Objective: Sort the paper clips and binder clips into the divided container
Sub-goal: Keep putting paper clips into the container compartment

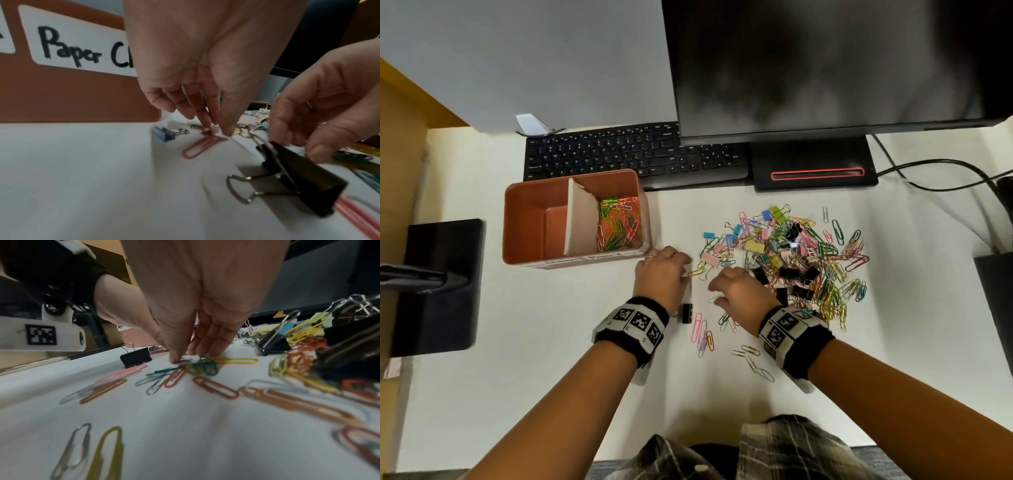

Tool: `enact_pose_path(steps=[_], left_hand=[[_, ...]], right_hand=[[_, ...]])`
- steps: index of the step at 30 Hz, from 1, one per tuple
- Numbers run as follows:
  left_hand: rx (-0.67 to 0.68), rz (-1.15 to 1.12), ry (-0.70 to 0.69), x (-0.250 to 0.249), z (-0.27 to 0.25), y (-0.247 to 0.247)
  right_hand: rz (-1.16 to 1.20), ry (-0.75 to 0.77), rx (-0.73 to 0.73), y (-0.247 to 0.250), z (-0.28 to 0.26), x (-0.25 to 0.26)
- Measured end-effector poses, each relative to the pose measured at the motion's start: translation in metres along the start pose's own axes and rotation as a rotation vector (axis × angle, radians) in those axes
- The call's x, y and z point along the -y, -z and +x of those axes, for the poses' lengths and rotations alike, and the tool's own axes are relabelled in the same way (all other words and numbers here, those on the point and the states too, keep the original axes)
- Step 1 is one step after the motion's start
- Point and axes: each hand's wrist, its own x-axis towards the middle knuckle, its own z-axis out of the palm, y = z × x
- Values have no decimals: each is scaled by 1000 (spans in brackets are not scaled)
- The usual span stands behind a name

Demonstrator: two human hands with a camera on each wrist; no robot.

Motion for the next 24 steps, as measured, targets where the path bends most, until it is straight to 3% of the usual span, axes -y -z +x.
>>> enact_pose_path(steps=[6,11,15,20,24], left_hand=[[16,29,-26,-6,9,0],[35,28,-39,-12,11,1],[-23,-155,-113,-1,7,10],[-192,-341,0,21,-28,25],[-152,-351,92,29,-54,10]], right_hand=[[34,-10,32,4,5,-4],[22,67,15,3,4,-5],[119,84,-8,10,0,-13],[257,55,-14,15,-28,-24],[135,22,106,11,-45,-32]])
